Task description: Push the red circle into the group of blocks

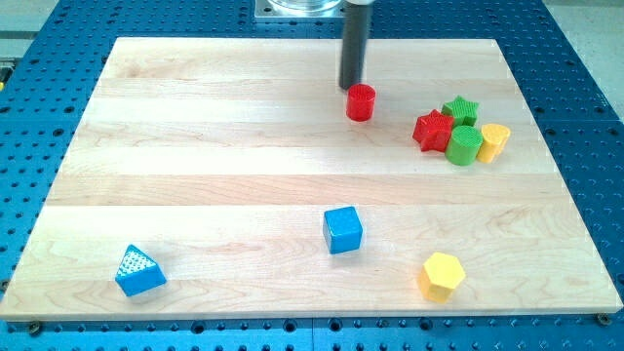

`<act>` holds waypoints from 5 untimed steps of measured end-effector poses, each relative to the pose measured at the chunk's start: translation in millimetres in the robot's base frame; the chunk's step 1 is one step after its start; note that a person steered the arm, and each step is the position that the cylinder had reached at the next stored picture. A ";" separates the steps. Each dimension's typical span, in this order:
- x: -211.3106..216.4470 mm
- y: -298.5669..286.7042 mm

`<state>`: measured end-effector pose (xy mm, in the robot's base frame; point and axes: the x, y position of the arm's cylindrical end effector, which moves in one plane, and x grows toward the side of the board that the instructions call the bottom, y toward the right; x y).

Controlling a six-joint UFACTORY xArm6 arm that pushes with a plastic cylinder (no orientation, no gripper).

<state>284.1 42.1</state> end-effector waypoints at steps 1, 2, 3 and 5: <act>-1.1 -31.5; 12.6 -58.2; 46.0 -16.8; 64.5 83.8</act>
<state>348.6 125.9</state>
